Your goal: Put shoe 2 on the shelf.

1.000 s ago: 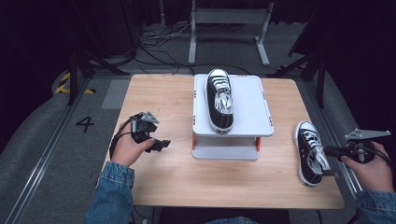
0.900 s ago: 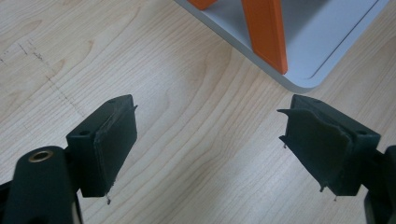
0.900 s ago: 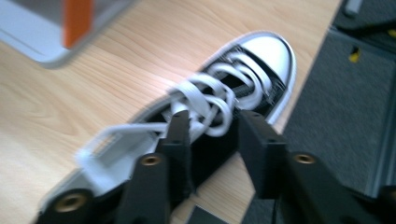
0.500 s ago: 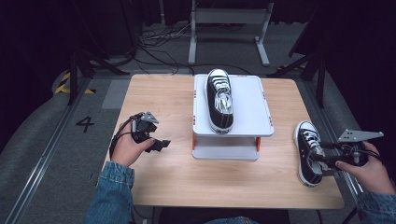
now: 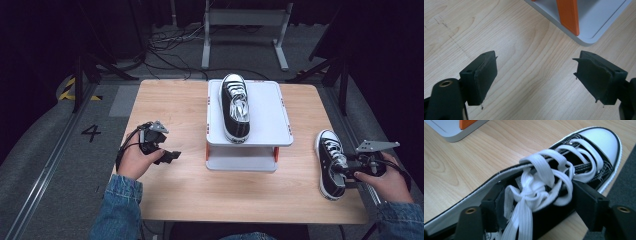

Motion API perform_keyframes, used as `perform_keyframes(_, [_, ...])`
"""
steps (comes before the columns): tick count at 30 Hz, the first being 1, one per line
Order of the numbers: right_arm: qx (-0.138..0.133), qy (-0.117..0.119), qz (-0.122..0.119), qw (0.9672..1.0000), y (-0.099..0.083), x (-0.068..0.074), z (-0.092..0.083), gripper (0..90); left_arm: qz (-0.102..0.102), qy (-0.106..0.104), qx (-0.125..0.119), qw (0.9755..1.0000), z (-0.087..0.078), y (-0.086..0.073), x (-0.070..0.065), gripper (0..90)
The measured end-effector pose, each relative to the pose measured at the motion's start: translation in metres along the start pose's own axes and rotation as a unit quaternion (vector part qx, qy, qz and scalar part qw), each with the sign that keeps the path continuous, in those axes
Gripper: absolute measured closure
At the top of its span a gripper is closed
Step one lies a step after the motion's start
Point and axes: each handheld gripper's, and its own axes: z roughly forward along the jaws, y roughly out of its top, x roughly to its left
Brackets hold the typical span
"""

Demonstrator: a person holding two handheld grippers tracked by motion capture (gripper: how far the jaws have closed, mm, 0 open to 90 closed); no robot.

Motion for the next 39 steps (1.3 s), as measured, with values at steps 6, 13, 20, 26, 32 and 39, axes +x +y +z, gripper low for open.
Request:
perform_keyframes(6, [-0.011, -0.008, 0.005, 0.9999, 0.003, -0.003, -0.002, 57.7, -0.002, 0.002, 0.005, 1.0000, 0.000, -0.003, 0.001, 17.2])
perform_keyframes(13, [-0.008, -0.019, 0.040, 0.9990, 0.005, -0.005, -0.006, 76.4, -0.004, 0.004, 0.003, 1.0000, -0.001, -0.005, 0.000, 17.2])
perform_keyframes(20, [-0.025, -0.038, 0.059, 0.9972, 0.010, -0.004, -0.010, 78.3, -0.004, 0.002, 0.006, 1.0000, -0.002, -0.005, 0.001, 17.2])
perform_keyframes(26, [-0.045, -0.038, 0.070, 0.9958, 0.014, -0.002, -0.015, 78.7, -0.007, 0.003, 0.003, 1.0000, -0.003, -0.005, 0.001, 17.2])
perform_keyframes(32, [-0.068, -0.029, 0.064, 0.9952, 0.026, 0.004, -0.025, 78.9, -0.009, 0.003, -0.003, 0.9999, -0.005, -0.006, 0.002, 17.2])
perform_keyframes(39, [-0.099, -0.030, 0.049, 0.9934, 0.048, 0.011, -0.043, 78.9, -0.013, 0.006, -0.003, 0.9999, -0.008, -0.009, 0.002, 17.2])
